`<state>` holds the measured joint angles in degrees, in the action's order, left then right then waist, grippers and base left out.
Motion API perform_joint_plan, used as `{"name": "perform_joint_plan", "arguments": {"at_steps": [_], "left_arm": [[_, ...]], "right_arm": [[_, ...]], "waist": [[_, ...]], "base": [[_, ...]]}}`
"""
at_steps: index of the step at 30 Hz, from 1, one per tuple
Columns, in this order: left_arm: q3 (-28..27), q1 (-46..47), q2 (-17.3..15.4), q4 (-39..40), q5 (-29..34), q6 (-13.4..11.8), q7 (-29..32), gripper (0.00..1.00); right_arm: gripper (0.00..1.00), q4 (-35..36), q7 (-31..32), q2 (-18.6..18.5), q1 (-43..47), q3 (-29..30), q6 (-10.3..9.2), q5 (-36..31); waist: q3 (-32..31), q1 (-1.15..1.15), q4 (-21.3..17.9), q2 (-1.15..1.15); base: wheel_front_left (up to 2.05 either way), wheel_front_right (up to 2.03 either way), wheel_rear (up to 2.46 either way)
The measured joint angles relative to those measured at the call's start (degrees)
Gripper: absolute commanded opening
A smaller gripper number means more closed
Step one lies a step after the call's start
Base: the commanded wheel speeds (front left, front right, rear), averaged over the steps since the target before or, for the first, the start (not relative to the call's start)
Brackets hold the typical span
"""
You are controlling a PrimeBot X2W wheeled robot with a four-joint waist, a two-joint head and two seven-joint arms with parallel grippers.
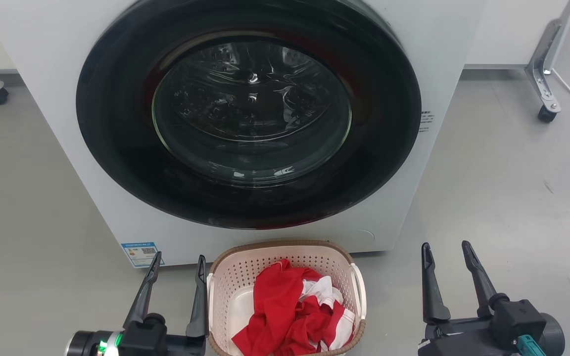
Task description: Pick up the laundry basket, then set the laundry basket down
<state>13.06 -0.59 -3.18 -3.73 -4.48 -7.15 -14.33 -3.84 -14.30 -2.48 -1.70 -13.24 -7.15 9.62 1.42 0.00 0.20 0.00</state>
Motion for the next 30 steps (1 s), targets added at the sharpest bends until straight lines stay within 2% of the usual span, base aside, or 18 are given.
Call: {"name": "perform_joint_plan", "arguments": {"at_steps": [21, 30], "left_arm": [[-0.73, -0.02, 0.07, 0.45, -1.08, 0.00, 0.00, 1.00], [-1.18, -0.61, 0.08, 2.20, -1.45, 0.00, -0.23, 1.00]], "right_arm": [[1.00, 0.79, 0.00, -0.01, 0.00, 0.08, 0.00, -0.87], [1.00, 1.92, -0.25, -0.01, -0.05, 0.44, 0.00, -1.10]], "waist": [[0.57, 0.00, -0.02, 0.00], [3.33, 0.00, -0.02, 0.00]], "base": [[0.00, 0.00, 0.00], [0.00, 0.00, 0.00]]}}
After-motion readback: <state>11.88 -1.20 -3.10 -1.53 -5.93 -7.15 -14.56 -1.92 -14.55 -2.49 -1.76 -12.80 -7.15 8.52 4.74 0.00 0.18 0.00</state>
